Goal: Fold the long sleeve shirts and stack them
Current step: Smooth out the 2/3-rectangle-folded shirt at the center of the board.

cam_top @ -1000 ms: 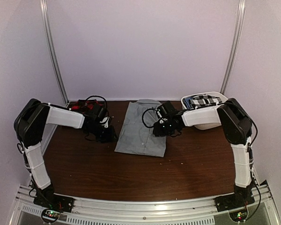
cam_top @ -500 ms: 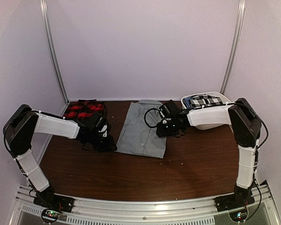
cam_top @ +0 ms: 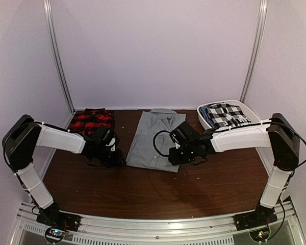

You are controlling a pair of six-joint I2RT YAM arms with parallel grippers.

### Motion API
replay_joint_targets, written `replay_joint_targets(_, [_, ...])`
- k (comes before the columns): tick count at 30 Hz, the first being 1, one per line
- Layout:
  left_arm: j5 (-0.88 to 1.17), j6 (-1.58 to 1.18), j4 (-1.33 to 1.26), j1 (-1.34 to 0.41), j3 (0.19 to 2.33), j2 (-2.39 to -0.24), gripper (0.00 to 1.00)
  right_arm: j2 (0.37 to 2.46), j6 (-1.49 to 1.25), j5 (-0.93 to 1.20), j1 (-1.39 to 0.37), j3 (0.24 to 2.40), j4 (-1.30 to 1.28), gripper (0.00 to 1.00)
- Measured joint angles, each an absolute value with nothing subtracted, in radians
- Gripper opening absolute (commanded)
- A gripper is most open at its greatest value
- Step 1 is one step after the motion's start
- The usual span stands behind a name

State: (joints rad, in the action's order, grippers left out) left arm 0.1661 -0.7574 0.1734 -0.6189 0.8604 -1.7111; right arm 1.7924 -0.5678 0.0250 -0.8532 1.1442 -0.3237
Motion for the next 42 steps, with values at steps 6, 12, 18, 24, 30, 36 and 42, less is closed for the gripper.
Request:
replay_joint_targets(6, [0.172,-0.765,0.150,-0.619,0.850,-1.711,0.35,1.850,-0.580,0.023,-0.898,1.231,-0.325,0.35])
replay_joint_targets(12, [0.175,-0.774,0.128,-0.619,0.835,-1.705,0.35,1.948,-0.580,0.010,-0.939,1.317,-0.325,0.36])
replay_joint_targets(18, [0.181,-0.777,0.126,-0.619,0.826,-1.697,0.35,2.012,-0.582,0.001,-0.951,1.306,-0.317,0.36])
replay_joint_targets(24, [0.191,-0.777,0.127,-0.619,0.826,-1.697,0.36,1.999,-0.594,-0.002,-0.952,1.284,-0.295,0.36])
replay_joint_targets(30, [0.199,-0.776,0.130,-0.619,0.826,-1.696,0.36,1.913,-0.614,-0.017,-0.951,1.200,-0.299,0.37])
replay_joint_targets(36, [0.202,-0.775,0.133,-0.619,0.826,-1.693,0.36,1.811,-0.649,-0.023,-0.944,1.060,-0.275,0.37])
replay_joint_targets(42, [0.204,-0.772,0.134,-0.619,0.826,-1.692,0.36,1.781,-0.680,-0.015,-0.933,0.977,-0.234,0.36])
